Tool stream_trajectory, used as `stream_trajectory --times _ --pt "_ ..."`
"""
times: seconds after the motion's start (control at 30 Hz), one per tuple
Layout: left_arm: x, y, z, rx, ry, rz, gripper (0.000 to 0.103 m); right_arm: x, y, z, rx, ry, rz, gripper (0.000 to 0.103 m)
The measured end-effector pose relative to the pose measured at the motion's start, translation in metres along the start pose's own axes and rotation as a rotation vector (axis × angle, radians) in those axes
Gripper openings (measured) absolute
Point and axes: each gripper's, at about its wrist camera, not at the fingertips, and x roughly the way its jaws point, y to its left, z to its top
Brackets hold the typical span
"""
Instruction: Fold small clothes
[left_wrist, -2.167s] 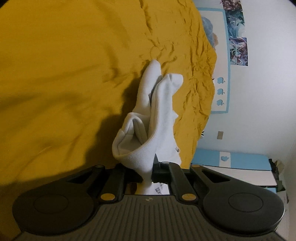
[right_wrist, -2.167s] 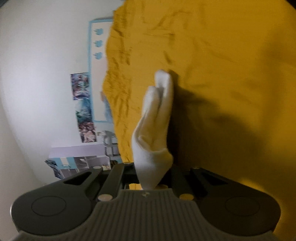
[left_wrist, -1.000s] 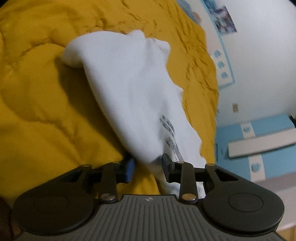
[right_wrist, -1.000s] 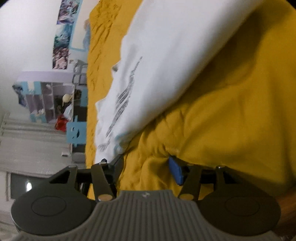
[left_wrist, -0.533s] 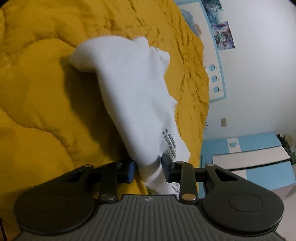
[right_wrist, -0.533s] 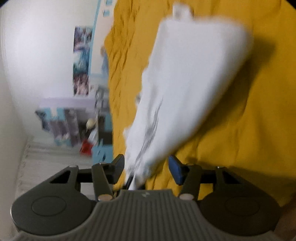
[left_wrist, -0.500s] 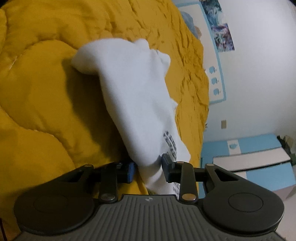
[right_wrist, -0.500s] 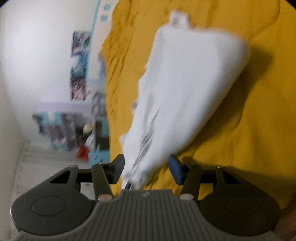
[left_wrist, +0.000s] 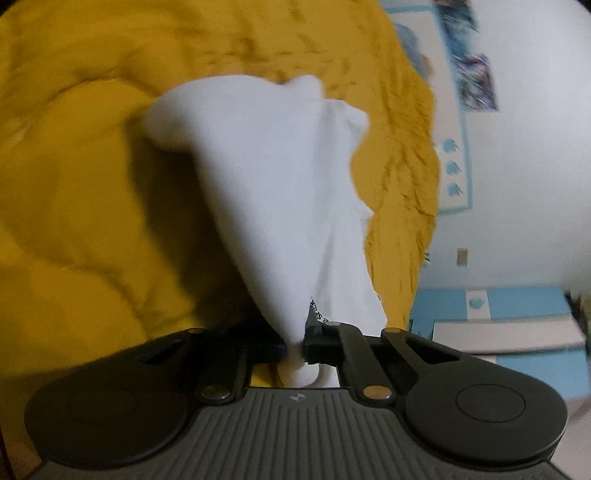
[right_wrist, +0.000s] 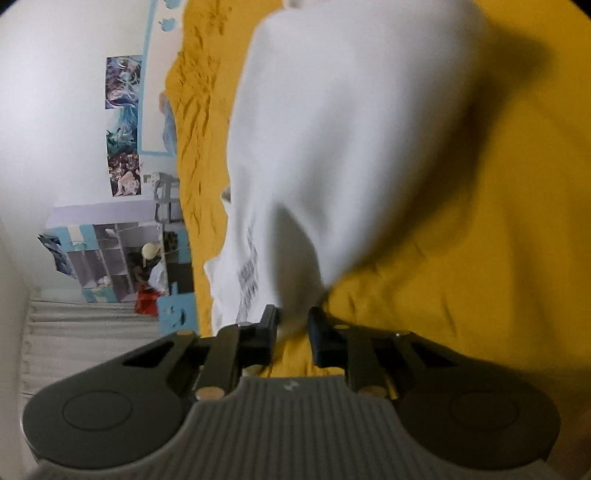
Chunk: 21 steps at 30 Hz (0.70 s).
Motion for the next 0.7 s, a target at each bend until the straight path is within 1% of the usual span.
stream_trajectory --times 0.03,0.07,0.1,0.13,0.2,0.27,0.3,0.33,0.37,0.4,0.43,0.47,0.5,0.53,0.63,0.7 --pt "0.000 0.003 0.001 -0.040 0.006 -0.010 0.008 0.002 0.000 -0.005 -0.005 0.031 0.010 0.030" --pt "-0.002 0.005 0.001 -0.065 0.011 -0.014 0.008 0.009 0.000 -0.009 -0.009 0.064 0.024 0.034" --pt "-0.001 0.005 0.002 -0.071 0.016 -0.010 0.007 0.015 0.001 -0.013 -0.009 0.078 0.041 0.037" --pt "-0.002 0.004 0.002 -0.073 0.019 -0.008 0.007 0.021 0.002 -0.015 -0.002 0.058 0.055 0.039" --pt "-0.004 0.003 0.004 -0.078 0.034 -0.021 0.005 0.030 -0.003 -0.010 0.044 0.009 0.085 0.040" --pt "-0.007 0.003 0.007 -0.088 0.046 -0.037 0.004 0.037 -0.011 -0.002 0.135 -0.025 0.088 0.040" --pt "-0.007 0.004 0.009 -0.089 0.055 -0.046 0.004 0.037 -0.016 -0.001 0.180 -0.044 0.109 0.039" --pt "-0.006 0.004 0.010 -0.082 0.058 -0.041 0.004 0.035 -0.021 0.000 0.218 -0.064 0.128 0.033" --pt "-0.005 0.005 0.011 -0.075 0.059 -0.035 0.004 0.034 -0.022 0.000 0.228 -0.076 0.131 0.029" --pt "-0.004 0.005 0.011 -0.067 0.062 -0.028 0.004 0.034 -0.021 -0.001 0.210 -0.091 0.126 0.019" --pt "-0.003 0.006 0.010 -0.061 0.061 -0.019 0.004 0.031 -0.019 -0.003 0.187 -0.115 0.126 0.011" --pt "-0.003 0.006 0.010 -0.055 0.063 -0.015 0.004 0.029 -0.017 -0.005 0.169 -0.133 0.127 0.008" --pt "-0.004 0.006 0.011 -0.050 0.066 -0.013 0.004 0.027 -0.015 -0.006 0.152 -0.144 0.126 0.002" --pt "-0.006 0.005 0.011 -0.048 0.069 -0.012 0.003 0.022 -0.013 -0.007 0.131 -0.152 0.126 0.000" --pt "-0.015 0.007 0.013 -0.042 0.072 -0.013 0.003 0.005 0.003 -0.007 0.052 -0.169 0.111 0.000" --pt "-0.020 0.007 0.011 -0.017 0.067 0.011 0.003 -0.004 0.014 -0.008 0.024 -0.173 0.088 0.000"
